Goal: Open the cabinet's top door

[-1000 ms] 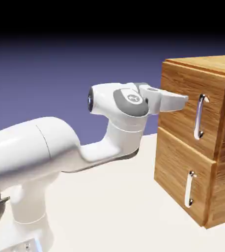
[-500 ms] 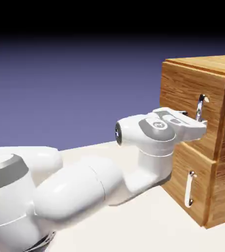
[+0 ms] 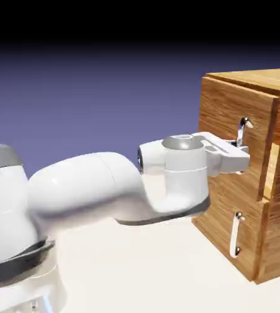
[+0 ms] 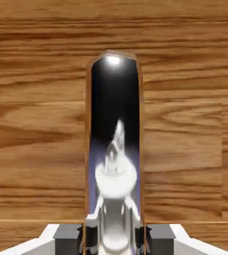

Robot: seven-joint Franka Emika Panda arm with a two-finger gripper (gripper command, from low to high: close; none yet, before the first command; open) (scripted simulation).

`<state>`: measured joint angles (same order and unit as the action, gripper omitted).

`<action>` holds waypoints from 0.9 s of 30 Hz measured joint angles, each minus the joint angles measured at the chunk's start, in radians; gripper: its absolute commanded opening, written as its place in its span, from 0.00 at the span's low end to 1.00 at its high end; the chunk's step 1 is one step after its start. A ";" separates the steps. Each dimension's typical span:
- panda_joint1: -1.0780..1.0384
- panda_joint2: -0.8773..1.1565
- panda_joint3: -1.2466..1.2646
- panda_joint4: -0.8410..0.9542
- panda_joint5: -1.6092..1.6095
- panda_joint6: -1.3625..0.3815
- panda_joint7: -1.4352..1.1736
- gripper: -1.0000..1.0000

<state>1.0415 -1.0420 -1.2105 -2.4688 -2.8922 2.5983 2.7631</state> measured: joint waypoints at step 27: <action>-0.628 0.146 0.948 -0.449 0.792 -0.484 0.134 0.00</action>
<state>0.4130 -0.8958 -0.2624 -2.9179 -2.1001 2.1138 2.8973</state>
